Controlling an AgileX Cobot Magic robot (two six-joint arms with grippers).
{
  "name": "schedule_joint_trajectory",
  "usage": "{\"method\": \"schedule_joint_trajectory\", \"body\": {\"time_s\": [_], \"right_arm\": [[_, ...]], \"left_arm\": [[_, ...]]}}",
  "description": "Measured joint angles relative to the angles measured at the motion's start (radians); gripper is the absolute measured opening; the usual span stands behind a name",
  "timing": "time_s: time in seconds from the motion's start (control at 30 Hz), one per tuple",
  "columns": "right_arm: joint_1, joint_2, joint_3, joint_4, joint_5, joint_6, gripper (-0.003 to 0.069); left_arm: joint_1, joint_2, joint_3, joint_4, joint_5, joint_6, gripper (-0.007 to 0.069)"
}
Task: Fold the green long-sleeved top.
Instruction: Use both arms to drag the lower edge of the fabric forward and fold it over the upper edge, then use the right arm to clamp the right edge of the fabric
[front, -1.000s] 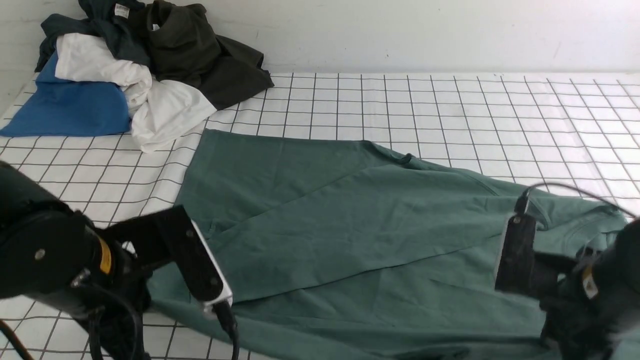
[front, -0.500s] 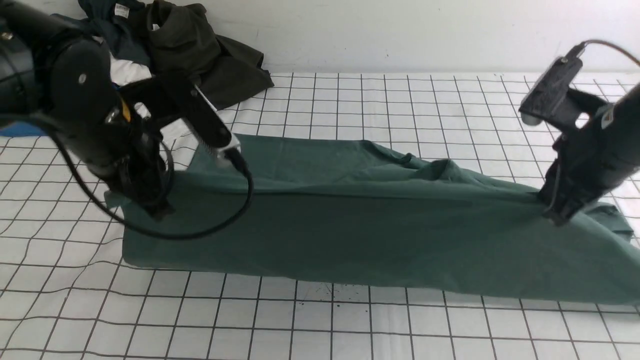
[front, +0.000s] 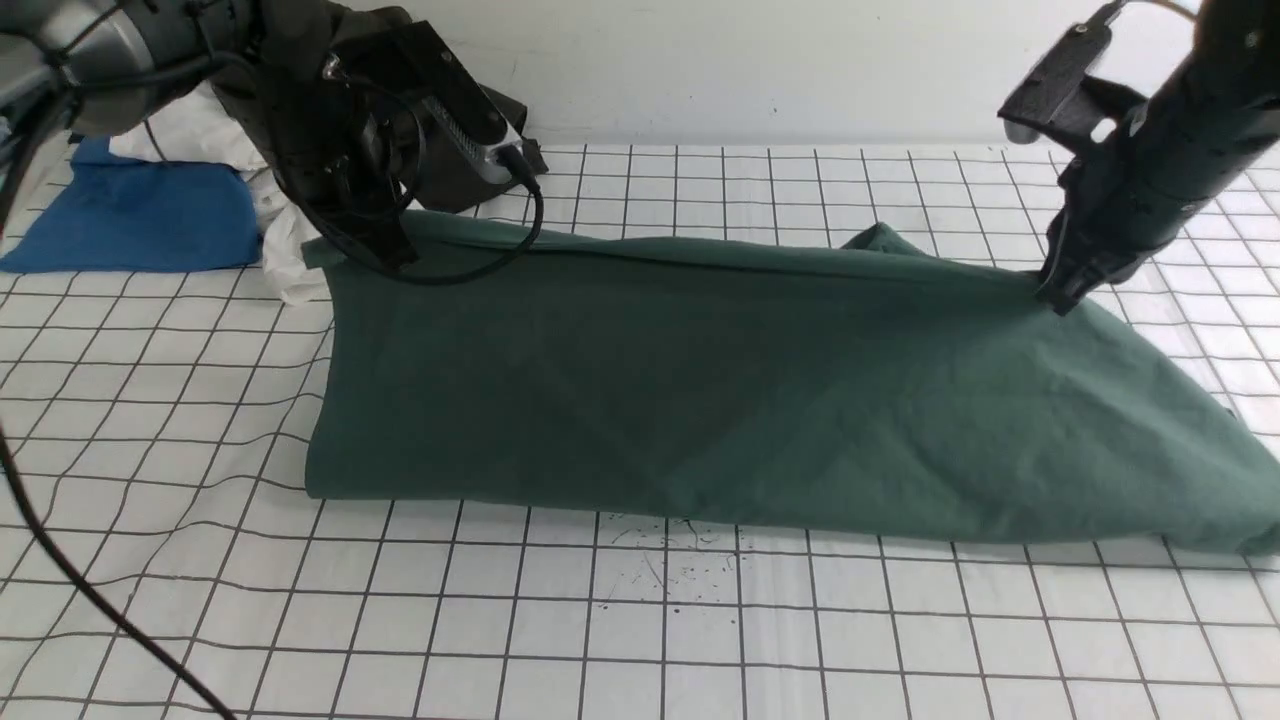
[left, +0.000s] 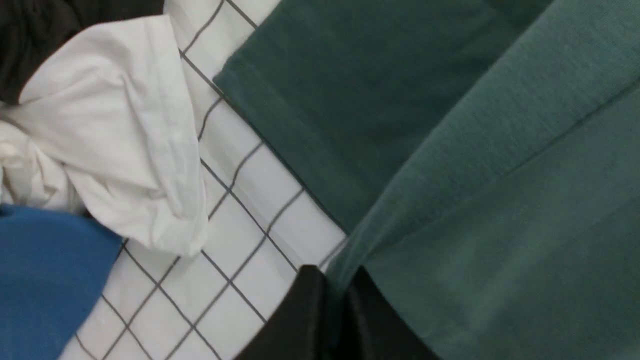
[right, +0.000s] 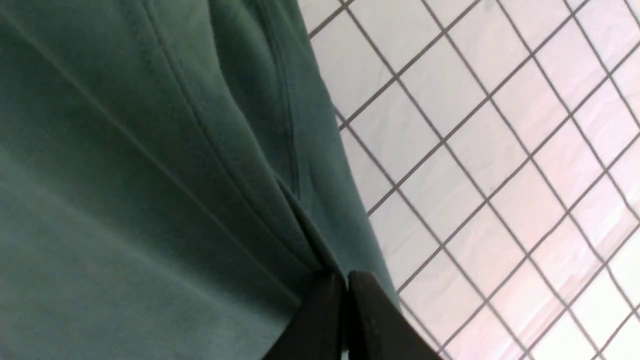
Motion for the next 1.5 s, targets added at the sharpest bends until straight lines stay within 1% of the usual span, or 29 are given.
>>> {"method": "schedule_joint_trajectory", "body": {"time_s": [0.07, 0.13, 0.2, 0.27, 0.3, 0.37, 0.4, 0.53, 0.57, 0.67, 0.7, 0.73, 0.77, 0.8, 0.83, 0.87, 0.9, 1.0, 1.03, 1.07, 1.1, 1.17, 1.2, 1.3, 1.33, 1.37, 1.43, 1.47, 1.5], "right_arm": [[0.0, 0.076, -0.07, -0.011, -0.015, -0.003, -0.0003], [0.0, 0.13, -0.112, -0.016, -0.03, -0.003, -0.0003], [0.0, 0.16, -0.131, -0.018, -0.038, -0.002, -0.0003], [0.0, 0.217, -0.169, -0.026, -0.067, 0.021, -0.0003], [0.0, 0.217, -0.171, -0.026, -0.069, 0.021, -0.0003], [-0.002, 0.265, -0.194, -0.042, -0.102, 0.076, 0.0011], [-0.002, 0.268, -0.197, -0.043, -0.106, 0.08, 0.0013], [-0.02, 0.291, -0.206, -0.082, -0.144, 0.185, 0.009], [-0.027, 0.291, -0.207, -0.104, -0.149, 0.237, 0.0143], [-0.042, 0.272, -0.207, -0.149, -0.137, 0.349, 0.0249], [-0.043, 0.269, -0.207, -0.152, -0.131, 0.358, 0.0256], [-0.052, 0.242, -0.207, -0.165, -0.102, 0.434, 0.0309], [-0.052, 0.242, -0.207, -0.165, -0.102, 0.434, 0.0309], [-0.063, 0.212, -0.207, -0.168, -0.059, 0.488, 0.0339], [-0.071, 0.191, -0.207, -0.168, -0.028, 0.513, 0.0355], [-0.073, 0.187, -0.207, -0.168, -0.014, 0.516, 0.0357], [-0.091, 0.154, -0.207, -0.165, 0.039, 0.536, 0.0367], [-0.124, 0.114, -0.204, -0.139, 0.126, 0.541, 0.0372], [-0.164, 0.079, -0.183, -0.09, 0.165, 0.541, 0.0372], [-0.164, 0.079, -0.18, -0.09, 0.167, 0.541, 0.0372], [-0.2, 0.05, -0.145, -0.039, 0.175, 0.541, 0.0372], [-0.237, 0.023, -0.082, 0.016, 0.169, 0.538, 0.0372], [-0.262, 0.004, -0.041, 0.054, 0.158, 0.536, 0.0372], [-0.312, -0.024, 0.096, 0.107, 0.102, 0.54, 0.0372], [-0.319, -0.026, 0.127, 0.108, 0.081, 0.545, 0.0374], [-0.331, -0.026, 0.174, 0.108, 0.051, 0.561, 0.0374], [-0.34, -0.024, 0.21, 0.104, 0.017, 0.581, 0.0376], [-0.35, -0.02, 0.254, 0.089, -0.04, 0.621, 0.0376], [-0.355, -0.017, 0.279, 0.077, -0.075, 0.647, 0.0376]], "left_arm": [[0.011, 0.084, -0.089, -0.011, -0.007, 0.009, 0.0016], [0.015, 0.132, -0.127, -0.012, -0.025, 0.009, 0.0016], [0.018, 0.161, -0.146, -0.012, -0.047, 0.009, 0.0016], [0.019, 0.209, -0.163, -0.009, -0.114, 0.009, 0.0018], [0.019, 0.209, -0.163, -0.009, -0.114, 0.009, 0.0019], [0.019, 0.246, -0.165, -0.005, -0.196, 0.0, 0.0042], [0.019, 0.248, -0.165, -0.005, -0.201, 0.0, 0.0048], [0.033, 0.264, -0.165, -0.005, -0.265, -0.02, 0.0127], [0.044, 0.264, -0.166, -0.005, -0.276, -0.05, 0.0178], [0.059, 0.261, -0.185, -0.004, -0.265, -0.143, 0.0277], [0.062, 0.26, -0.19, -0.004, -0.26, -0.16, 0.029], [0.066, 0.256, -0.216, -0.007, -0.216, -0.238, 0.0343], [0.066, 0.255, -0.216, -0.007, -0.21, -0.247, 0.0343], [0.066, 0.248, -0.238, -0.018, -0.157, -0.302, 0.0373], [0.066, 0.241, -0.255, -0.032, -0.115, -0.335, 0.0386], [0.066, 0.238, -0.26, -0.038, -0.099, -0.345, 0.0393], [0.066, 0.228, -0.275, -0.063, -0.036, -0.373, 0.0396], [0.066, 0.212, -0.286, -0.103, 0.056, -0.387, 0.039], [0.066, 0.209, -0.289, -0.136, 0.126, -0.382, 0.0366], [0.066, 0.209, -0.289, -0.136, 0.126, -0.38, 0.0362], [0.066, 0.21, -0.29, -0.156, 0.17, -0.363, 0.0332], [0.066, 0.212, -0.29, -0.182, 0.204, -0.336, 0.0276], [0.066, 0.213, -0.29, -0.195, 0.217, -0.323, 0.0244], [0.066, 0.213, -0.29, -0.243, 0.231, -0.284, 0.0148], [0.066, 0.213, -0.29, -0.253, 0.231, -0.278, 0.0129], [0.066, 0.213, -0.29, -0.275, 0.231, -0.261, 0.0088], [0.066, 0.213, -0.29, -0.291, 0.232, -0.25, 0.0059], [0.066, 0.213, -0.29, -0.312, 0.232, -0.233, 0.0022], [0.066, 0.213, -0.29, -0.326, 0.232, -0.227, 0.0009]]}}
